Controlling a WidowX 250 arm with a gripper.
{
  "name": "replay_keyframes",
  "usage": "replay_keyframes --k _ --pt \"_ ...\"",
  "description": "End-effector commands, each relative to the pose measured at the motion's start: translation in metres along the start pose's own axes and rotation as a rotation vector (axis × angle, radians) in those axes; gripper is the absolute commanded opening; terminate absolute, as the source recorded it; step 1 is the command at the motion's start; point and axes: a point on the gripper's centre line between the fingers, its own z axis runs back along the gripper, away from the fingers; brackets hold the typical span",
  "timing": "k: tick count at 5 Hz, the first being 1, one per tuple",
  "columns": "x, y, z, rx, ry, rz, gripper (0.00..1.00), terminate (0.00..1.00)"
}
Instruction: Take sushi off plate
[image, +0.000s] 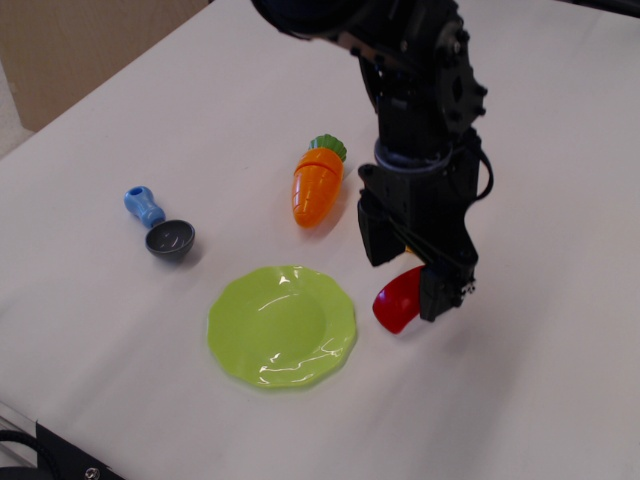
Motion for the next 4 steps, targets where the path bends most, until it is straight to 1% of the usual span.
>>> replay_keyframes --k 1,2,3,4 --pt "-0.021 0.008 0.058 0.05 -0.063 0.08 1.0 0.0" --pt "-0.028 0.01 0.064 0.059 -0.067 0.097 1.0 0.0" --pt "-0.046 0.008 0.066 0.042 -0.062 0.097 1.0 0.0" --pt "-0.046 0.008 0.066 0.042 -0.062 0.097 1.0 1.0"
